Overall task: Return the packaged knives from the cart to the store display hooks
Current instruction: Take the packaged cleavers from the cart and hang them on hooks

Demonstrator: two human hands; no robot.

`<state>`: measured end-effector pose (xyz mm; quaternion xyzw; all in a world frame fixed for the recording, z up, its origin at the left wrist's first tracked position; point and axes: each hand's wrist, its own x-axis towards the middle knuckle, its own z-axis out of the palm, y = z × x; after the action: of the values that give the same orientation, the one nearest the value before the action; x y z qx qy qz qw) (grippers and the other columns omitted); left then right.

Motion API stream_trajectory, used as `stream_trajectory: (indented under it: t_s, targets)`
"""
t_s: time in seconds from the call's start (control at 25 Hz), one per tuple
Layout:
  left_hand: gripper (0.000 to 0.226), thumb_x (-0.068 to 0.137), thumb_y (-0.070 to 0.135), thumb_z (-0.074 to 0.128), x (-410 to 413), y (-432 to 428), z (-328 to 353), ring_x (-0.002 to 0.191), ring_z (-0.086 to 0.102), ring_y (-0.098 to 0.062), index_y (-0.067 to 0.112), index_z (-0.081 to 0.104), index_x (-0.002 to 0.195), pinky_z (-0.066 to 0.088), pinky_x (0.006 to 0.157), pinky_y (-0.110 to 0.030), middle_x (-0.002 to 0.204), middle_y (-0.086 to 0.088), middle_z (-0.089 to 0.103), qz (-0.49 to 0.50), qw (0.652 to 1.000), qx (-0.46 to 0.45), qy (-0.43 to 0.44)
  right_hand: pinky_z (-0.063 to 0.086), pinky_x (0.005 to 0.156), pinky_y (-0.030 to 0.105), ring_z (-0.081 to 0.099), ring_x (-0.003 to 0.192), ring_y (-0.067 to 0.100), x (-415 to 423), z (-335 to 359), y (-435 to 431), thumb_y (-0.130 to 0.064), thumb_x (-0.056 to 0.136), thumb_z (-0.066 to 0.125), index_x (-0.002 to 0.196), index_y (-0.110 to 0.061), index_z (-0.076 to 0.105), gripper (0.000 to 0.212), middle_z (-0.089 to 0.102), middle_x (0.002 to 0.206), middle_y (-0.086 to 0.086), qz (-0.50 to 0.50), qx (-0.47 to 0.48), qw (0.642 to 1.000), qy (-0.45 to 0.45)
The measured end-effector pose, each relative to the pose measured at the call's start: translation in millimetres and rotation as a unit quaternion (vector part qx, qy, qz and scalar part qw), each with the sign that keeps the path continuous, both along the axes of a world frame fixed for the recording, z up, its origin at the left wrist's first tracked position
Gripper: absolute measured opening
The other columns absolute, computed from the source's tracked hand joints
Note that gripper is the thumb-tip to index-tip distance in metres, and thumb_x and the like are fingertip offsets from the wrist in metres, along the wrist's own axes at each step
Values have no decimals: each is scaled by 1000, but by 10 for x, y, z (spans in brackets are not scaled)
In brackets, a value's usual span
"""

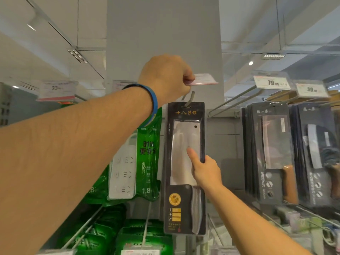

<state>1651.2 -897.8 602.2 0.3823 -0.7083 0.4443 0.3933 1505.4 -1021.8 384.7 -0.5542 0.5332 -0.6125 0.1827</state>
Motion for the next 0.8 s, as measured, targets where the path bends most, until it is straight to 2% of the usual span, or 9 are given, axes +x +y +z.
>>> stream_trajectory:
  t_s: [0.12, 0.24, 0.32, 0.4, 0.52, 0.68, 0.76, 0.8]
  targets:
    - [37, 94, 34, 55, 21, 24, -128, 102, 62, -28, 34, 63, 130, 49, 80, -38, 124, 2, 68, 23, 999, -7, -27, 51, 100, 53, 62, 119, 35, -41, 45, 41, -91, 78, 43, 131, -9, 57, 99, 65, 129, 12, -4, 31, 999, 30]
    - [38, 100, 33, 45, 49, 60, -269, 98, 62, -29, 30, 56, 137, 53, 78, -40, 129, -1, 65, 20, 999, -13, -38, 52, 98, 49, 63, 113, 32, -111, 86, 102, -91, 79, 40, 129, -13, 58, 95, 66, 124, 7, -19, 33, 998, 57]
    - [36, 103, 30, 40, 48, 100, -252, 86, 58, -27, 27, 58, 134, 44, 66, -36, 118, -4, 68, 33, 998, -26, -45, 52, 98, 50, 62, 110, 31, -155, 162, 135, -92, 78, 39, 129, -15, 58, 95, 66, 126, 7, -13, 41, 997, 64]
    - [34, 103, 29, 42, 36, 185, -164, 78, 50, -23, 28, 62, 130, 35, 61, -33, 107, -5, 69, 51, 998, -16, -45, 49, 104, 52, 60, 119, 34, -182, 250, 136, -92, 79, 39, 140, -10, 53, 103, 62, 136, 11, -2, 68, 996, 64]
    - [34, 101, 32, 45, 50, 350, -79, 78, 55, -22, 31, 65, 128, 37, 58, -31, 101, -1, 70, 31, 999, 13, -24, 44, 110, 52, 54, 131, 37, -165, 286, 114, -89, 81, 41, 150, -8, 43, 107, 54, 148, 13, -4, 89, 994, 61]
    - [34, 98, 36, 49, 182, 467, -319, 89, 64, -18, 32, 66, 127, 47, 68, -31, 111, 6, 71, -59, 996, 38, 49, 40, 114, 47, 45, 141, 37, -82, 197, 161, -86, 86, 40, 158, -7, 30, 107, 41, 159, 14, -19, 90, 994, 64]
    - [34, 96, 37, 51, 309, 436, -633, 96, 67, -13, 31, 66, 126, 52, 80, -30, 116, 12, 70, -129, 983, 71, 110, 43, 105, 44, 52, 133, 36, -85, 31, 228, -84, 88, 38, 149, -7, 43, 98, 50, 152, 16, -42, 118, 988, 89]
    - [34, 95, 38, 52, 378, 394, -848, 98, 67, -10, 32, 66, 125, 52, 85, -29, 116, 14, 70, -157, 972, 98, 143, 47, 97, 42, 59, 122, 35, -84, -99, 288, -83, 89, 39, 133, -6, 54, 90, 59, 139, 17, -52, 134, 985, 98]
